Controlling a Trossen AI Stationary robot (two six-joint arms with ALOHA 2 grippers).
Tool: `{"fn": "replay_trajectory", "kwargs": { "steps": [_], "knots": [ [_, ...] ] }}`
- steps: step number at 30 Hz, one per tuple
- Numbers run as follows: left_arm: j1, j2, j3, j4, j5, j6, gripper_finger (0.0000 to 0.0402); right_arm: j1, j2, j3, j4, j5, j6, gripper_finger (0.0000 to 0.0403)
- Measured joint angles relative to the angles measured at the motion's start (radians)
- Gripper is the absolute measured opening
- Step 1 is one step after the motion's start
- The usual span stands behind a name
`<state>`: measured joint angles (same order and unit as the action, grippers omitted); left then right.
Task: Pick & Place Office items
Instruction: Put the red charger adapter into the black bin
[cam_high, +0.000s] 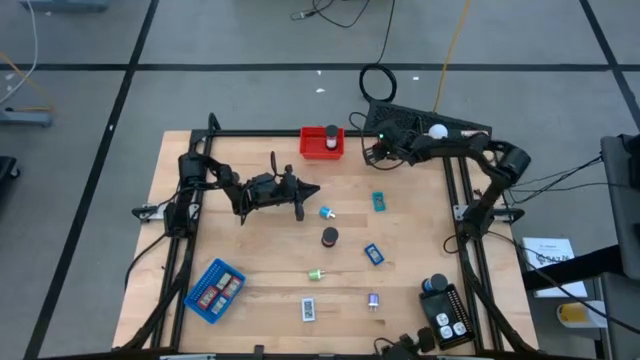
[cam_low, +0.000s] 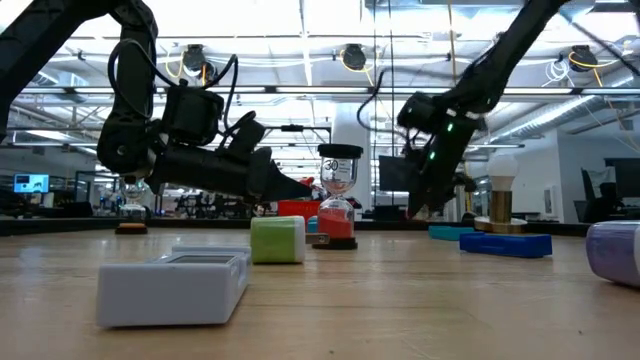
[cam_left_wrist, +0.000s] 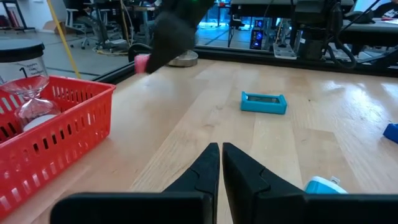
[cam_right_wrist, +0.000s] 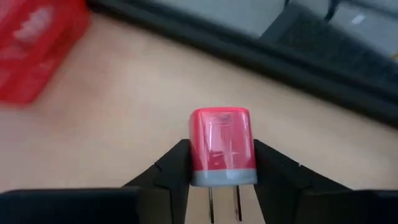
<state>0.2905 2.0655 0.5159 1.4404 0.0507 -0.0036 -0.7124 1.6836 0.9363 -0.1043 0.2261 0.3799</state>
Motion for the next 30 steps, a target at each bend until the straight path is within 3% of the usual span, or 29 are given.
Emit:
{"fn": "replay_trajectory", "kwargs": {
  "steps": [6,10,13,20,30],
  "knots": [
    [0.000,0.000,0.000,0.000,0.000,0.000,0.0024,-0.007,-0.172,0.097,-0.538,-0.158,0.001,0.0129],
    [0.000,0.000,0.012,-0.002,-0.001,0.000,0.0024,0.052,-0.191,0.164,-0.914,-0.194,0.019,0.0129],
    [-0.001,0.000,0.031,-0.003,0.001,0.000,0.0024,0.102,-0.186,0.158,-1.057,-0.256,0.039,0.0129],
    [-0.006,0.000,0.065,-0.046,0.001,0.000,0.0024,0.199,-0.177,0.033,-1.105,-0.384,0.097,0.0129],
    [-0.009,0.000,0.071,-0.077,0.001,0.006,0.0024,0.224,-0.177,-0.096,-1.070,-0.440,0.132,0.0129]
  ]
}}
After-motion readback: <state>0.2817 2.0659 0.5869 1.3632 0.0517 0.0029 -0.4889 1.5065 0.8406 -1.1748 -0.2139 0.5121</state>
